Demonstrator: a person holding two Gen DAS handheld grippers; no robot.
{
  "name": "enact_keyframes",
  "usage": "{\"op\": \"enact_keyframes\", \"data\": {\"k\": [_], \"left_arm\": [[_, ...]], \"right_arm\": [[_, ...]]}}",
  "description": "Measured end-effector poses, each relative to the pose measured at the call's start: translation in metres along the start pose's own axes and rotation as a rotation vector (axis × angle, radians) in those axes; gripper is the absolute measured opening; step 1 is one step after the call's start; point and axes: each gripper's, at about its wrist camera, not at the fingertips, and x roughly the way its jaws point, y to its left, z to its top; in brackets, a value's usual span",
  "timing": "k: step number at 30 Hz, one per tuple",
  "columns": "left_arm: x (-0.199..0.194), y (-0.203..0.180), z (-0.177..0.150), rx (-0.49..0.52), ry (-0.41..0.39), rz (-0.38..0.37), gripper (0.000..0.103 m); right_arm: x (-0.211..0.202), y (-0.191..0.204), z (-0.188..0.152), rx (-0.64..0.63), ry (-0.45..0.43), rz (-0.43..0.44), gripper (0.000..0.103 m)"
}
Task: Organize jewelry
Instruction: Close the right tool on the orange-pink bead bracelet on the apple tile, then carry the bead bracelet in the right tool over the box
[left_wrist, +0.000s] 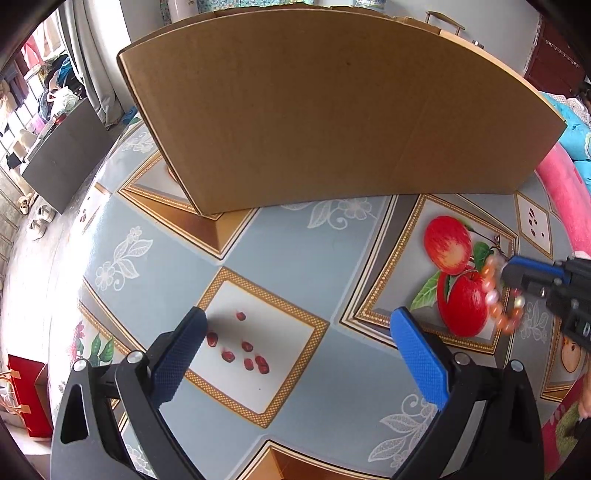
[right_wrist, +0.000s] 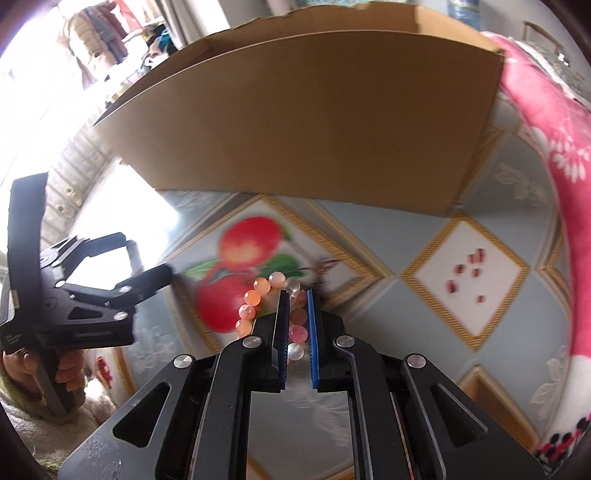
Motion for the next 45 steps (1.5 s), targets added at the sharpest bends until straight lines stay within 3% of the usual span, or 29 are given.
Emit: {"op": "enact_keyframes", "data": {"k": [8, 12, 15, 17, 19, 22, 28, 33, 37, 45], "left_arm": [[-0.003, 0.003, -0.008, 0.056, -0.055, -0.039, 0.097], [-0.022, 0.008, -0.015, 0.035, -0.137, -0.142, 0.096], [-0.04, 0.002, -0.021, 0.078, -0.211, -0.215, 0.091], [-0.045, -0.006, -0.025, 0.112, -0.214, -0.265, 0.086], [-0.043, -0.016, -0.027, 0.139, -0.186, -0.314, 0.069], [-0.037, -0.028, -0.028, 0.162, -0.145, -0.35, 0.053], [-0.024, -0.033, -0.025, 0.153, -0.101, -0.432, 0.037], [-0.021, -0.037, -0.023, 0.174, -0.094, -0.449, 0.026], [-0.022, -0.045, -0.025, 0.221, -0.089, -0.446, 0.025], [-0.025, -0.068, -0.028, 0.372, -0.112, -0.321, 0.013]], "right_arm": [[0.004, 0.026, -0.013, -0.036, 0.017, 0.065, 0.008], [0.0, 0.032, -0.021, -0.043, 0.006, 0.041, 0.009], [-0.008, 0.03, -0.025, -0.042, -0.006, 0.046, 0.011], [-0.013, 0.027, -0.028, -0.049, -0.007, 0.045, 0.012], [-0.013, 0.027, -0.032, -0.056, -0.006, 0.047, 0.012], [-0.011, 0.031, -0.031, -0.071, -0.008, 0.056, 0.012], [-0.008, 0.036, -0.033, -0.116, -0.002, 0.072, 0.012], [-0.001, 0.046, -0.03, -0.163, 0.005, 0.039, 0.012], [0.0, 0.046, -0.033, -0.172, 0.012, 0.029, 0.012], [-0.008, 0.032, -0.04, -0.201, 0.005, 0.035, 0.011]]}}
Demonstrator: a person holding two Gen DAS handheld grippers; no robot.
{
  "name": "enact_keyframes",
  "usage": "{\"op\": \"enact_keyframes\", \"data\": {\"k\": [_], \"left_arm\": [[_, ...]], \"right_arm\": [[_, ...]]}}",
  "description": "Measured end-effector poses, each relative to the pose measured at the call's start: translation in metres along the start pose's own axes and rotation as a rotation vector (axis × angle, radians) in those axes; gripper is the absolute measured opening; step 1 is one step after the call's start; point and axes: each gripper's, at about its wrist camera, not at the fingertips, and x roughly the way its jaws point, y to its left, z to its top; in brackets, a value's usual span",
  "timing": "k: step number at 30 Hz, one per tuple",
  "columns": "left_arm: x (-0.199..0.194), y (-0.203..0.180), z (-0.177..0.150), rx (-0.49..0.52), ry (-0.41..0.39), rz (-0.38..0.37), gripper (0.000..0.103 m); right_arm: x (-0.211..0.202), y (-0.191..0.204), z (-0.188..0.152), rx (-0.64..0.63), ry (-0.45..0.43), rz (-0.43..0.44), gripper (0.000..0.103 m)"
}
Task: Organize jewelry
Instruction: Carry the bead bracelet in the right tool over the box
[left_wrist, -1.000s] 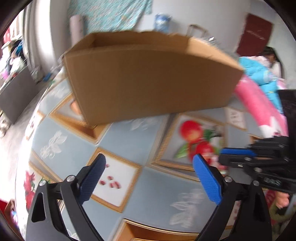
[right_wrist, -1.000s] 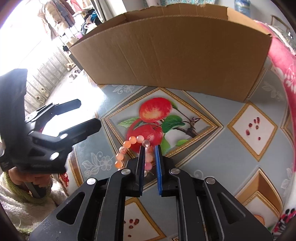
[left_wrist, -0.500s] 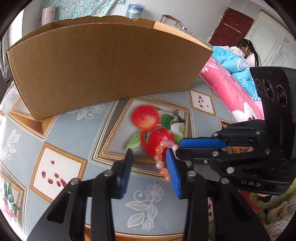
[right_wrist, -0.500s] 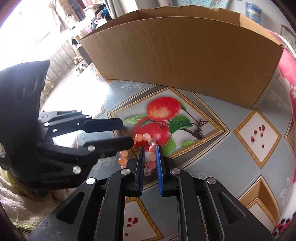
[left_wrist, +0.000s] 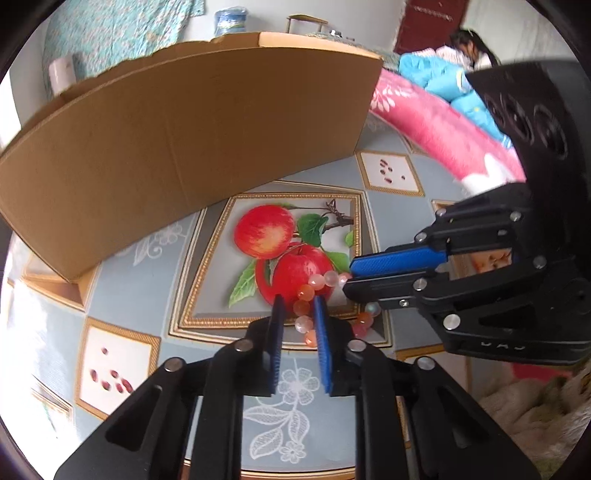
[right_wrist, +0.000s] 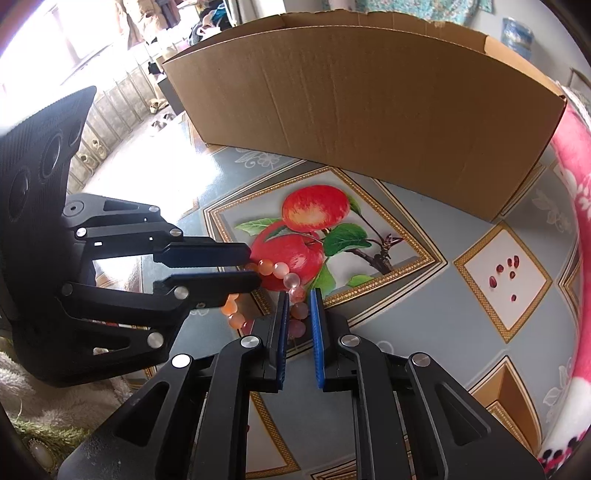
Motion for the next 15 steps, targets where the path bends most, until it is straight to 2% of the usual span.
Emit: {"op": "enact_keyframes", "data": {"k": [5, 10, 15], "left_arm": [[0.003, -0.008, 0.001, 0.063, 0.001, 0.051, 0.009], [0.002, -0.006, 0.0, 0.032, -0.017, 0.041, 0.009], [-0.028, -0.006, 0.005, 0.036, -0.087, 0.06, 0.009]], "right_arm": [[0.0, 0.004, -0.001, -0.031, -0.015, -0.011, 0.011], [0.005, 0.014, 0.0, -0.028, -0.035, -0.038, 0.007], [-0.017, 0.02, 0.002, -0.02, -0.104, -0.041, 0.007]]}}
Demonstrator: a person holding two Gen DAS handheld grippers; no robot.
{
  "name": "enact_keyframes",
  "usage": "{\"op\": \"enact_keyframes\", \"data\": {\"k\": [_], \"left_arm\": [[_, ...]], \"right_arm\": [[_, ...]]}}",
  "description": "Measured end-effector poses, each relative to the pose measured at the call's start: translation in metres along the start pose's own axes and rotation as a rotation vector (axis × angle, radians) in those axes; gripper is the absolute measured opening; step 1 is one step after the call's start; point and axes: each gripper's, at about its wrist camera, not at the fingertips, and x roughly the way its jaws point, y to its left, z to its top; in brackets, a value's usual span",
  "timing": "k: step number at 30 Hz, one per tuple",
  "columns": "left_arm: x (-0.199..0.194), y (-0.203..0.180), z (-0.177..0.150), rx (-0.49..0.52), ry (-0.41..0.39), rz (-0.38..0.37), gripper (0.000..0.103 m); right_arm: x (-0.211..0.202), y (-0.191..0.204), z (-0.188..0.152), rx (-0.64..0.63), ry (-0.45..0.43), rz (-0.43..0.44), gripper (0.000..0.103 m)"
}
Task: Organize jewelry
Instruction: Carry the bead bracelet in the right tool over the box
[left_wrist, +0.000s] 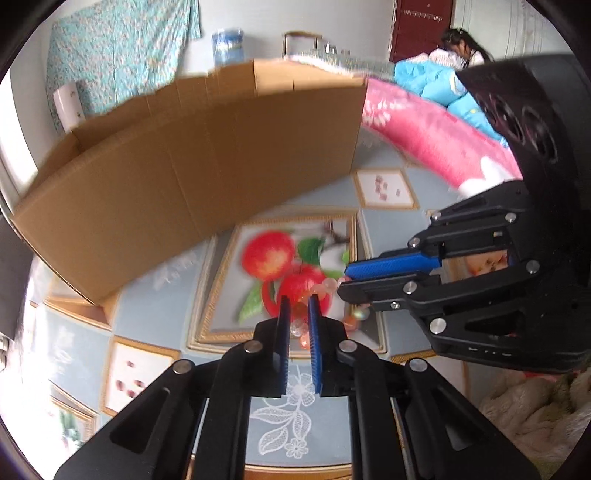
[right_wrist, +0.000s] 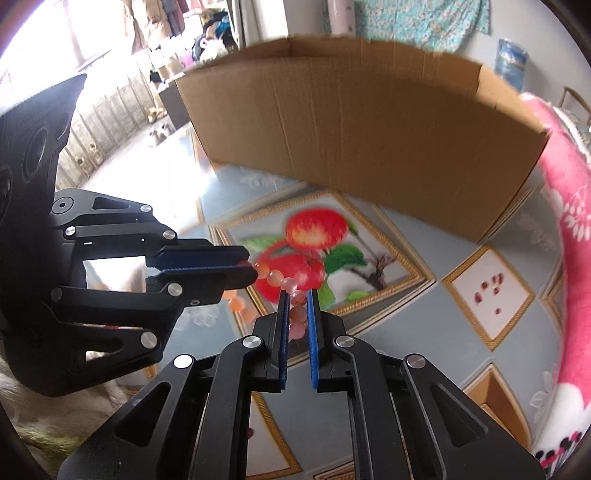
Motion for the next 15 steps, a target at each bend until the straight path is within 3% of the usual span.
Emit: {"op": "enact_keyframes", "data": {"k": [4, 10, 13, 15], "left_arm": [[-0.044, 0.003, 0.028, 0.028, -0.125, 0.01, 0.009], [-0.089, 0.017, 0.087, 0.109, -0.309, 0.047, 0.009], [-0.081, 0.034, 0.123, 0.112, -0.306, 0.016, 0.009], [-0.056, 0.054, 0.148, 0.062, -0.212, -0.058, 0.009]], "right_arm": [[-0.035, 0.005, 0.02, -0.03, -0.107, -0.033, 0.007], [-0.089, 0.0, 0.078, -0.139, -0.306, -0.118, 0.007], [-0.089, -0.019, 0.111, -0.186, -0.316, -0.144, 0.007], [-0.074, -0.04, 0.131, -0.189, -0.258, -0.127, 0.007]]}}
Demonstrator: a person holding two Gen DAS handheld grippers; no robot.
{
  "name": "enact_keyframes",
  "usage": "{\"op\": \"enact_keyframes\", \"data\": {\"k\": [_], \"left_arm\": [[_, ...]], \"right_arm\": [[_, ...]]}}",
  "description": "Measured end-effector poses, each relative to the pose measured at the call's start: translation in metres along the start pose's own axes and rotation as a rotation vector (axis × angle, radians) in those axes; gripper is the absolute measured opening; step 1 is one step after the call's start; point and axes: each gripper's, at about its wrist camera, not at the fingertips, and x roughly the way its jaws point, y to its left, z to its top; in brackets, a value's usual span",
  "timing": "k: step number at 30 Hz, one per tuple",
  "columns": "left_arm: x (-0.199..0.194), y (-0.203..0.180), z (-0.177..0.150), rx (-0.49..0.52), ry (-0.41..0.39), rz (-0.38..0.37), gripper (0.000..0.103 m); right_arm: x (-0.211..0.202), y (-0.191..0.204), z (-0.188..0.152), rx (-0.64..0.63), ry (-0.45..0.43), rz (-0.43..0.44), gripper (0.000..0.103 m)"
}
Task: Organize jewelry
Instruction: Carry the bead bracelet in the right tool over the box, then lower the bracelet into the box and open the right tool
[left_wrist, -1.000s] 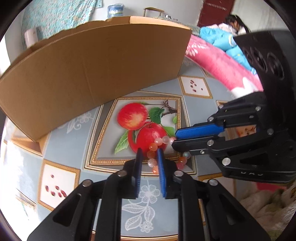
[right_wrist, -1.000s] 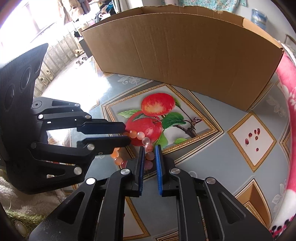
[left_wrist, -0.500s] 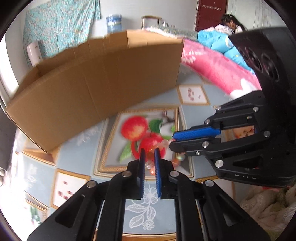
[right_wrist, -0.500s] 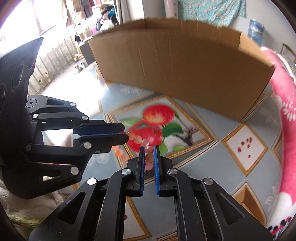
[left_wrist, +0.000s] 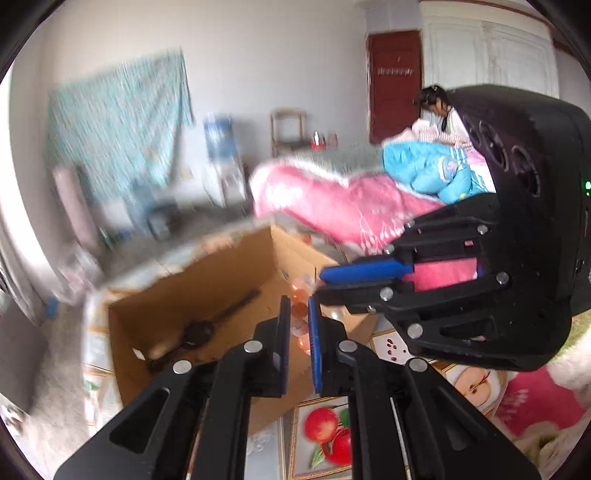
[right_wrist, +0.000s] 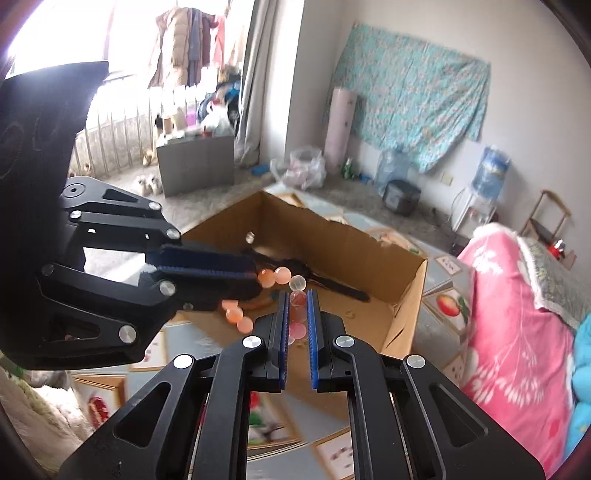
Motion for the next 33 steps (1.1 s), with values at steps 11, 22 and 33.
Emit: {"op": "enact_keyframes", "data": {"k": [11, 22, 33], "left_arm": [[0.142, 0.052, 0.012, -0.237, 0.434, -0.187, 0.009], [0.175, 0.054, -0.003, -0.401, 0.579, -0.299, 0.01], [0.089, 0.07, 0.007, -0.379, 0.333, -0.215, 0.022]], "right_arm": [[0.106, -0.048, -0.005, -0.094, 0.374, 0.015, 0.007], [0.126, -0.052, -0.015, -0.144, 0.476, -0.009, 0.011], [0.058, -0.094, -0.008, 0.107, 0.274, -0.05, 0.046]]}}
